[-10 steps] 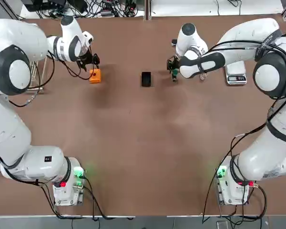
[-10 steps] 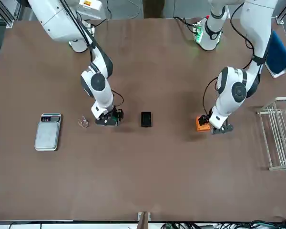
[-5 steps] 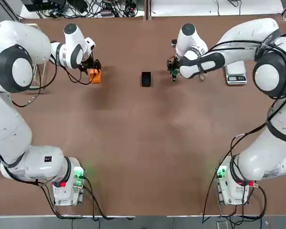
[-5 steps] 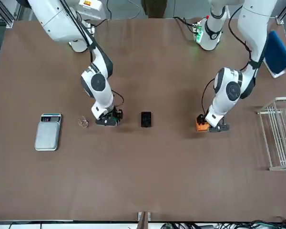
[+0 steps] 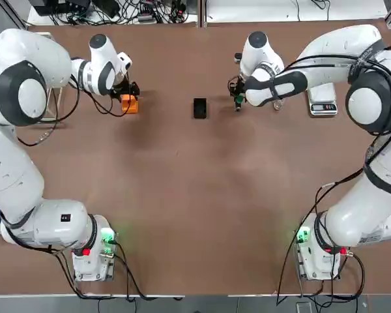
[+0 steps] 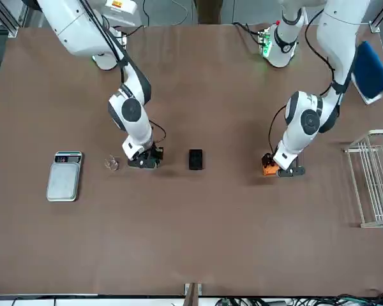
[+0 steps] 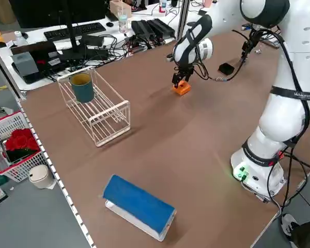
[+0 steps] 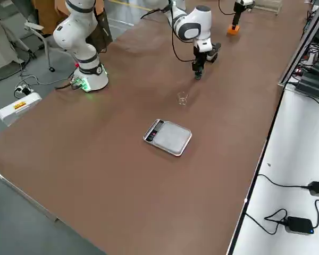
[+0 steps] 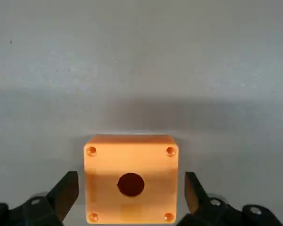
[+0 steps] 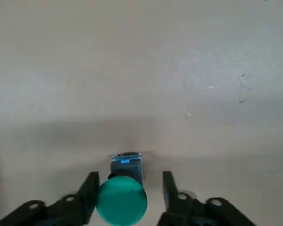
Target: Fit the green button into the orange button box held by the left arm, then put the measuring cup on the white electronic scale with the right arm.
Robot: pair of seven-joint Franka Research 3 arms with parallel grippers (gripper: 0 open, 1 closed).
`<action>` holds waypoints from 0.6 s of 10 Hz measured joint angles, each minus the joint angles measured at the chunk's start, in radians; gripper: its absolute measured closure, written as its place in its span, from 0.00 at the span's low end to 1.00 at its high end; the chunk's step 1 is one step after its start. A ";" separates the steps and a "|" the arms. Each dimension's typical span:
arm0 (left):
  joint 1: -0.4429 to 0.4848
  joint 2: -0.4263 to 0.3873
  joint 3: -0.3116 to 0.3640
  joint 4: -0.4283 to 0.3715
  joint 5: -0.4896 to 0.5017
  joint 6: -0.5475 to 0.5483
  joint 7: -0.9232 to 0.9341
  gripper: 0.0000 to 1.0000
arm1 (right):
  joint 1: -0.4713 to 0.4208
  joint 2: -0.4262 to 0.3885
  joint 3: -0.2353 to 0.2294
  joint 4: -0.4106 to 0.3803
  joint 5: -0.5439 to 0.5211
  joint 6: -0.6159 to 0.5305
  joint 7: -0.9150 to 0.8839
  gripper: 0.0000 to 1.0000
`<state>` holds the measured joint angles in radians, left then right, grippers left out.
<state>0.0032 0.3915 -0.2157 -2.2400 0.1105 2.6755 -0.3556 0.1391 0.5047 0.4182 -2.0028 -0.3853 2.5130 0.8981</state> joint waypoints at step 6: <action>-0.001 0.013 0.001 0.000 0.034 0.000 0.000 0.01 | 0.000 0.010 0.000 0.009 0.000 0.000 0.002 0.63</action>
<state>0.0019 0.4046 -0.2147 -2.2402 0.1446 2.6755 -0.3556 0.1391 0.5152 0.4181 -1.9941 -0.3854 2.5133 0.8999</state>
